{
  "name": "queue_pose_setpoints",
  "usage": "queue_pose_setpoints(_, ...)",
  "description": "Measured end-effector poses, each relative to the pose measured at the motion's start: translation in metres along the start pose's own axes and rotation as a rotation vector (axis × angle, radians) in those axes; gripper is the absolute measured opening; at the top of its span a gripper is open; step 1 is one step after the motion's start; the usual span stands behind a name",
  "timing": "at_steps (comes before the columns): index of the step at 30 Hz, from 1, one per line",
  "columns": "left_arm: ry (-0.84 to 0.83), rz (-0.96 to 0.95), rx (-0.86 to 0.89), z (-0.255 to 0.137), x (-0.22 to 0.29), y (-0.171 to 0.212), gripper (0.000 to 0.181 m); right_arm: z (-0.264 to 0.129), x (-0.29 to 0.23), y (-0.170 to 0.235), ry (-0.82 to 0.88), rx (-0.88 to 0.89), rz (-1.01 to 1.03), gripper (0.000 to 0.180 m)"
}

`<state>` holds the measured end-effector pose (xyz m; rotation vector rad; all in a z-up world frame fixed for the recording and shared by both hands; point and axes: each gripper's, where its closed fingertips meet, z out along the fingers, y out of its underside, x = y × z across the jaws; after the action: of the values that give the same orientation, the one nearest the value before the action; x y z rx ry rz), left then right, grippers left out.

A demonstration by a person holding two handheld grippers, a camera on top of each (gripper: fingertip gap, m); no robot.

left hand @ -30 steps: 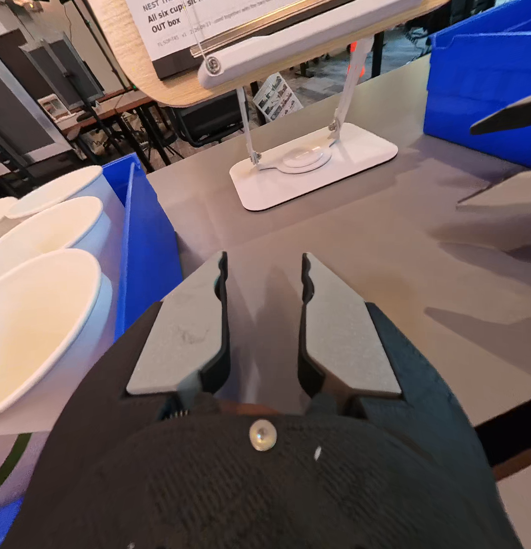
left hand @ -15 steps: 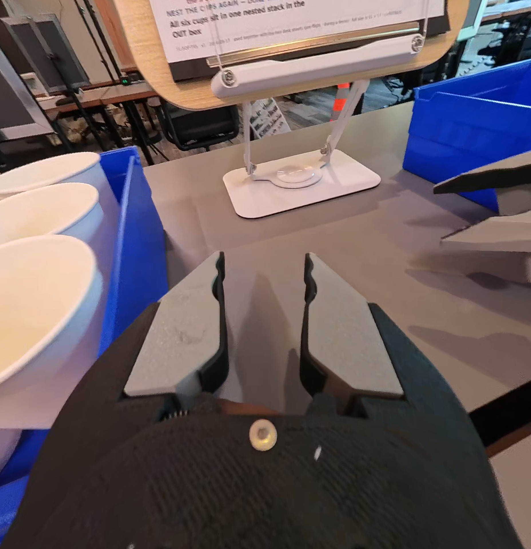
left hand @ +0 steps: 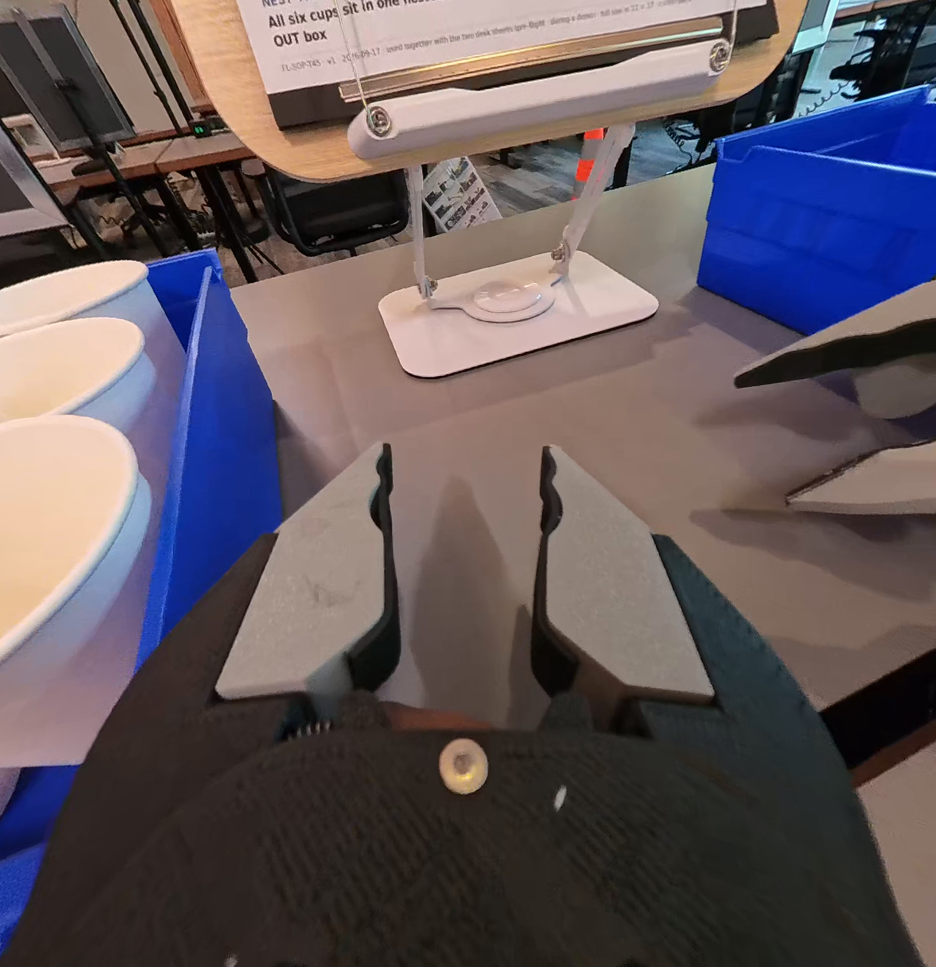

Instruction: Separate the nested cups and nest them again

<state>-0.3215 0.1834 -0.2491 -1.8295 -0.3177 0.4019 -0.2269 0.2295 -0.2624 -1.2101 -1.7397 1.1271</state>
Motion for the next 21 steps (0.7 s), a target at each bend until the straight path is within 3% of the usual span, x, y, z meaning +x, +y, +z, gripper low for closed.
queue_pose_setpoints(7,0.002,0.049,-0.017,0.002,0.006,0.003,0.055,-0.001,0.015,0.0,0.11,0.008,0.002,0.056)
queue_pose_setpoints(14,0.002,0.072,-0.031,0.004,0.009,0.006,0.054,-0.003,0.006,-0.007,0.039,0.046,0.021,0.055)
queue_pose_setpoints(21,-0.001,0.07,-0.026,0.003,0.009,0.005,0.054,-0.008,0.021,-0.009,0.106,0.061,0.059,0.054)
